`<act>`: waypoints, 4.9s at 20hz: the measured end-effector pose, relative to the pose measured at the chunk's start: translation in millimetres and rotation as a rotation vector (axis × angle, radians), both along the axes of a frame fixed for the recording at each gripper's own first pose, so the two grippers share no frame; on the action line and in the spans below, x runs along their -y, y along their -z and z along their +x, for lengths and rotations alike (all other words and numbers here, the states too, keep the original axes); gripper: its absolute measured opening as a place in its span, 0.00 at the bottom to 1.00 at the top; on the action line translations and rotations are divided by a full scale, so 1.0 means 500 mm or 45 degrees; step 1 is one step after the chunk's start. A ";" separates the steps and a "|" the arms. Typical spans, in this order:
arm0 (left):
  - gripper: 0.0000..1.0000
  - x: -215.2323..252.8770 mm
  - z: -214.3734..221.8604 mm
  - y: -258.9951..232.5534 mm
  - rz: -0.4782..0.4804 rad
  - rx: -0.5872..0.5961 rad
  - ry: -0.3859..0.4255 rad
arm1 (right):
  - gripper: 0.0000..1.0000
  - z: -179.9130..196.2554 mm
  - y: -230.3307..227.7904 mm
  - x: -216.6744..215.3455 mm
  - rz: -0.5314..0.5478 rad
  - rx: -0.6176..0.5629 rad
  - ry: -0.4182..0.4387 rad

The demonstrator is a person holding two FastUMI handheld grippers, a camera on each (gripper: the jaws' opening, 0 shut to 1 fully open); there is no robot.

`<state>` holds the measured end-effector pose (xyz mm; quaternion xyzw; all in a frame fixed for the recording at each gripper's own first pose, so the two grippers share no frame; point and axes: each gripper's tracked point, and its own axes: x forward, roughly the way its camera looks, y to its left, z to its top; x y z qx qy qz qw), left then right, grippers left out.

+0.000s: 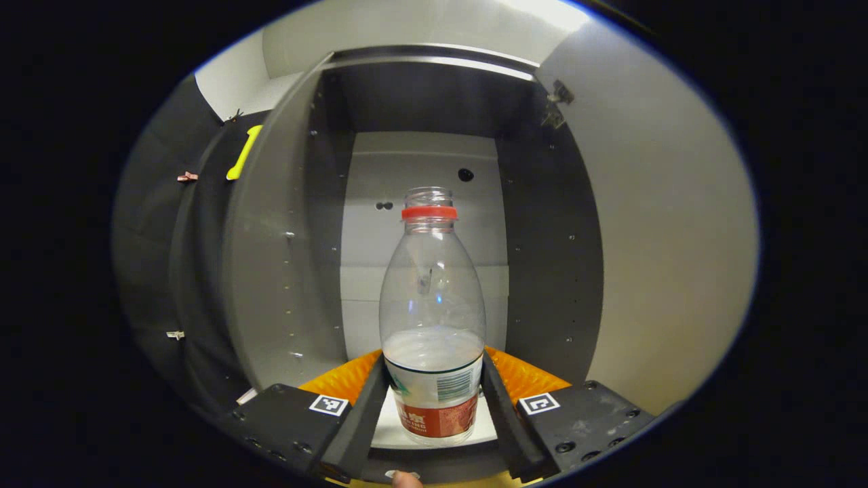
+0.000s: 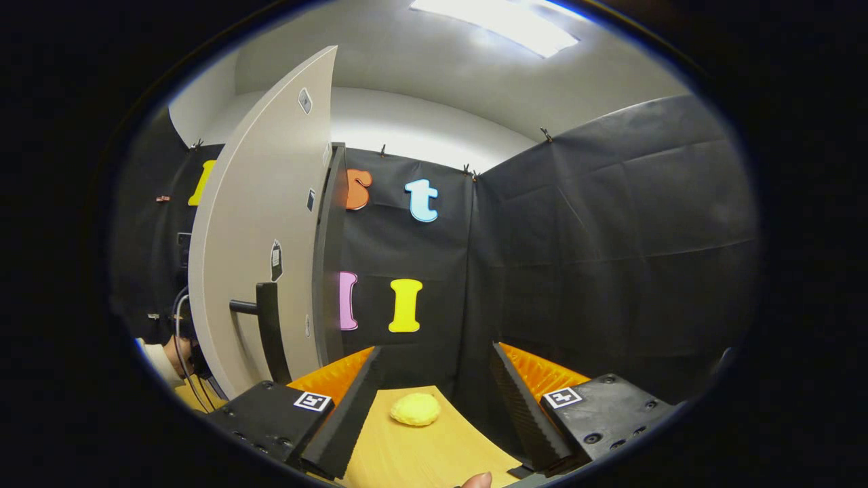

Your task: Open the cabinet door with the right hand, grasp the bottle in the cabinet with the left hand and place it on the coaster, then close the cabinet door with the right hand.

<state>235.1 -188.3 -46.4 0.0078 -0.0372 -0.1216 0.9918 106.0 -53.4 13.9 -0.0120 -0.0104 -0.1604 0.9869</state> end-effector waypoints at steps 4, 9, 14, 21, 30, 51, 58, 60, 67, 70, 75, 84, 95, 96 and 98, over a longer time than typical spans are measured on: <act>0.76 -0.084 -0.078 -0.001 0.026 0.056 -0.040 | 0.97 0.001 0.000 -0.003 -0.014 -0.001 -0.008; 0.77 -0.170 -0.177 0.059 0.018 0.065 -0.063 | 0.98 -0.002 0.000 -0.009 -0.019 -0.008 -0.015; 0.77 -0.215 -0.257 0.139 -0.001 0.039 -0.046 | 0.97 -0.006 -0.003 -0.001 -0.032 0.000 0.013; 0.77 -0.252 -0.357 0.298 0.031 -0.024 -0.030 | 0.97 -0.015 -0.004 0.001 -0.010 0.004 0.057; 0.78 -0.317 -0.432 0.546 0.026 -0.145 -0.028 | 0.97 -0.007 -0.006 -0.037 0.079 0.015 -0.050; 0.80 -0.323 -0.421 0.729 0.106 -0.224 0.001 | 0.98 -0.035 0.023 -0.033 0.122 -0.093 0.008; 0.88 -0.324 -0.428 0.736 0.092 -0.278 -0.005 | 0.98 -0.038 0.029 -0.031 0.123 -0.118 0.006; 0.89 -0.326 -0.425 0.724 0.102 -0.269 -0.016 | 0.98 -0.040 0.030 -0.033 0.127 -0.119 0.002; 0.92 -0.329 -0.425 0.674 0.123 -0.254 -0.041 | 0.98 -0.037 0.028 -0.029 0.127 -0.107 0.002; 0.92 -0.326 -0.428 0.619 0.095 -0.234 -0.055 | 0.98 -0.037 0.028 -0.027 0.124 -0.104 0.008; 0.92 -0.299 -0.417 0.493 0.069 -0.193 -0.032 | 0.98 -0.033 0.031 -0.039 0.173 -0.096 -0.009; 0.92 -0.273 -0.398 0.195 -0.044 -0.154 -0.060 | 0.98 -0.025 0.024 -0.028 0.134 -0.089 -0.020; 0.92 -0.295 -0.455 0.042 0.011 -0.188 -0.223 | 0.98 -0.002 0.014 -0.073 0.139 -0.064 -0.196; 0.91 -0.296 -0.457 0.037 0.005 -0.190 -0.226 | 0.98 -0.002 0.014 -0.079 0.148 -0.054 -0.205; 0.92 -0.287 -0.464 0.023 -0.030 -0.184 -0.200 | 0.98 0.001 0.007 -0.090 0.157 -0.030 -0.224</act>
